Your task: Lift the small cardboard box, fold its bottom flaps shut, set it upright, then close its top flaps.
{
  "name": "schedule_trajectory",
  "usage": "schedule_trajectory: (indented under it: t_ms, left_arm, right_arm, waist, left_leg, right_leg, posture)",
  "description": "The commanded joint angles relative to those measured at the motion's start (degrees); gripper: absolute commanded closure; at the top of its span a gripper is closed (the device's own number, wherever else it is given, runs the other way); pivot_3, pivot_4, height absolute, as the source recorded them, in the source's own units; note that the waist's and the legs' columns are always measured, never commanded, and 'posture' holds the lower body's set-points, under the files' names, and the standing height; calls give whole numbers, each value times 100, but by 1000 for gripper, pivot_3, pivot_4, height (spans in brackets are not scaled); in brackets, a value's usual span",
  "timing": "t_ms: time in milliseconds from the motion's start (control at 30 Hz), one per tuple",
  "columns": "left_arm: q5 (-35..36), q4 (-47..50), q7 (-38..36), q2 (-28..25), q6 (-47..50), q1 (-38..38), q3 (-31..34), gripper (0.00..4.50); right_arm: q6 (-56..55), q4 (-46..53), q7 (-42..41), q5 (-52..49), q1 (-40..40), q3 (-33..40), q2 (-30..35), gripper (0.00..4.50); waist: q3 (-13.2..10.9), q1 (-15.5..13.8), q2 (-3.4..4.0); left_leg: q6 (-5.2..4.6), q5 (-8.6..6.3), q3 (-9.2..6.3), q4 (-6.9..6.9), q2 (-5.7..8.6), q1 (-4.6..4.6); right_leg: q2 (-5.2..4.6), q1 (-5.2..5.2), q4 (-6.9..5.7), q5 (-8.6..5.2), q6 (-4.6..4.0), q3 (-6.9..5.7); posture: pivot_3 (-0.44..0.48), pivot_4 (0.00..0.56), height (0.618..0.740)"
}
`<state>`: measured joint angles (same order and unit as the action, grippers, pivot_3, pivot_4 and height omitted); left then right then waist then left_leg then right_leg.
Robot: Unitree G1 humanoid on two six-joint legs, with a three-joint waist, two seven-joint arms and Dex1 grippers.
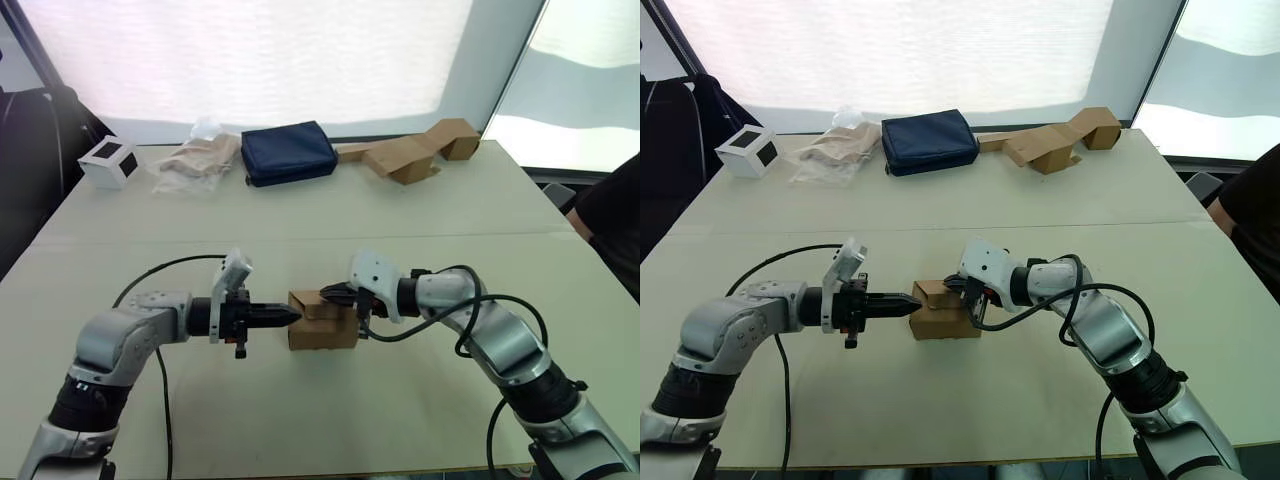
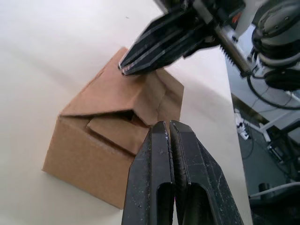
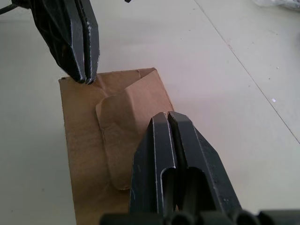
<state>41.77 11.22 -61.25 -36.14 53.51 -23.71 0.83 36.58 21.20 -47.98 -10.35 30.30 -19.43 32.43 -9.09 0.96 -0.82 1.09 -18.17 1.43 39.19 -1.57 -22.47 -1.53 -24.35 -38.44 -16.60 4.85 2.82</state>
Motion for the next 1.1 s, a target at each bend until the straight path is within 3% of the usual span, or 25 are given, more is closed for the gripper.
schedule_trajectory:
  t_ms: [33,333,633,1100]
  left_arm:
    - [105,-120,56,129,-67,-316,42,4414]
    - [-605,-879,314,657,-763,-682,-449,4414]
    - [-545,-929,467,882,-732,-602,-355,4414]
    - [-484,-977,740,869,-695,-378,-124,4414]
  right_arm:
    - [-14,213,88,-22,9,92,-69,4500]
    - [28,483,235,-128,-84,283,-103,4500]
    - [513,1327,171,-607,-514,463,66,4500]
    - [278,1149,144,-419,-619,61,214,4500]
  waist:
    - [0,-2,0]
    - [0,10,0]
    - [0,-13,0]
    - [0,-8,0]
  left_leg:
    - [0,0,0,0,0,0]
    - [1,0,1,1,4,0]
    - [1,0,-1,1,2,-1]
    - [1,0,-2,1,1,0]
  right_leg:
    - [0,0,1,0,0,0]
    - [2,1,1,0,0,1]
    - [0,1,2,0,0,1]
    - [2,2,1,0,0,0]
  posture:
    - [0,150,740]
    - [0,150,740]
    - [0,150,740]
    - [0,150,740]
